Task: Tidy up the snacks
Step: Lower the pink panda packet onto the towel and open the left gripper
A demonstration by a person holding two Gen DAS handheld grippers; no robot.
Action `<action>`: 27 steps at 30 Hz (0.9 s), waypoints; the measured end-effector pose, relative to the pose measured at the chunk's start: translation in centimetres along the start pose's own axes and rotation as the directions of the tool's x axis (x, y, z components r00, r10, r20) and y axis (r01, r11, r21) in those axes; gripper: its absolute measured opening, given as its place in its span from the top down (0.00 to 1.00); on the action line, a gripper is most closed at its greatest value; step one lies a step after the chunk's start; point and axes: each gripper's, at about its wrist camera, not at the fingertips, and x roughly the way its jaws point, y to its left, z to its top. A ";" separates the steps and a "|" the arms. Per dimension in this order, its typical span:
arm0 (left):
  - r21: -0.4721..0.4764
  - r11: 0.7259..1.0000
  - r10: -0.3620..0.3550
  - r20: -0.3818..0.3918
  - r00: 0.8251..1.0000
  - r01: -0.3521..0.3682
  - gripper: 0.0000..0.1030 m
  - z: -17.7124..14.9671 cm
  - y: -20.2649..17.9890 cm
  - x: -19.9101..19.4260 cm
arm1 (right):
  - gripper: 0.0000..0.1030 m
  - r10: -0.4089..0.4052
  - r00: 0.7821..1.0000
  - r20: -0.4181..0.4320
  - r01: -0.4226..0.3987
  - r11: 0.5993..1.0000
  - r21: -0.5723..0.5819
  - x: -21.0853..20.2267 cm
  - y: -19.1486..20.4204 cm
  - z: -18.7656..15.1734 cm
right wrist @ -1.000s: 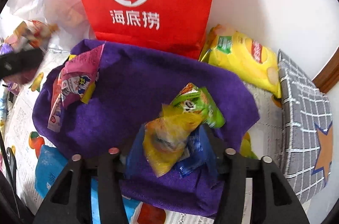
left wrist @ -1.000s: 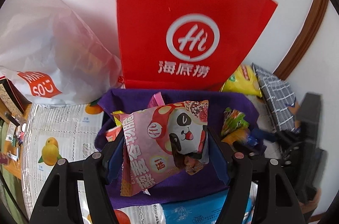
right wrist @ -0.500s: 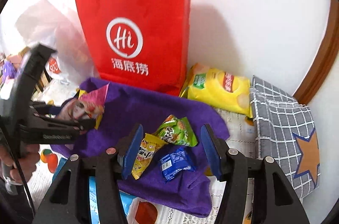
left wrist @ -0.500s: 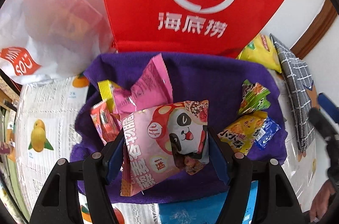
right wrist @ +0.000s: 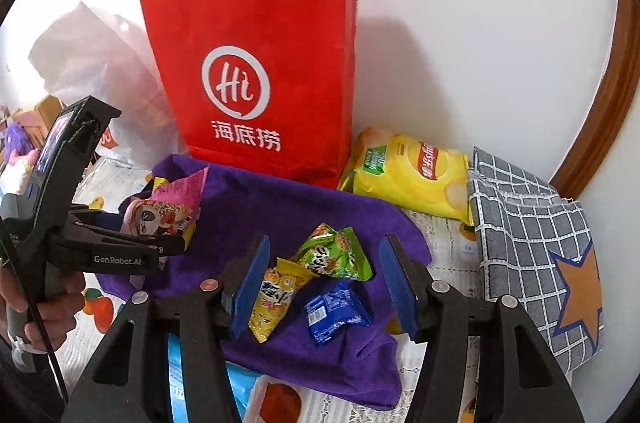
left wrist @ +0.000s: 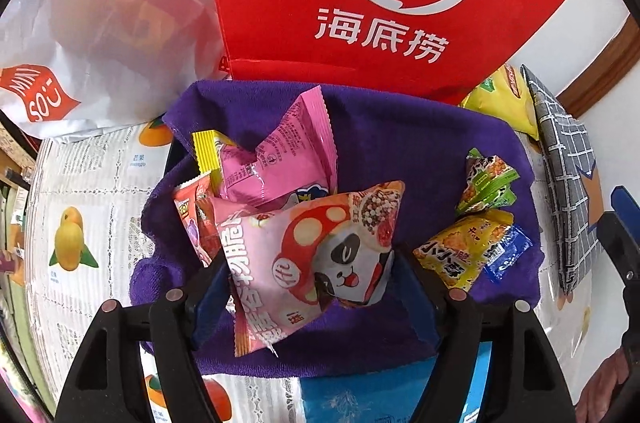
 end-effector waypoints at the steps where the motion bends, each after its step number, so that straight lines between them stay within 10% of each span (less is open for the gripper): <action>1: 0.003 1.000 -0.008 0.002 1.000 0.008 0.27 0.0 0.0 -0.3 | 0.45 0.005 1.000 0.001 -0.005 1.000 -0.001 -0.1 0.2 0.0; 27: 0.116 0.984 -0.167 0.292 0.942 0.138 0.20 -2.3 -1.9 -11.1 | 0.23 -0.068 0.992 0.104 0.070 0.997 -0.013 -5.6 3.5 0.4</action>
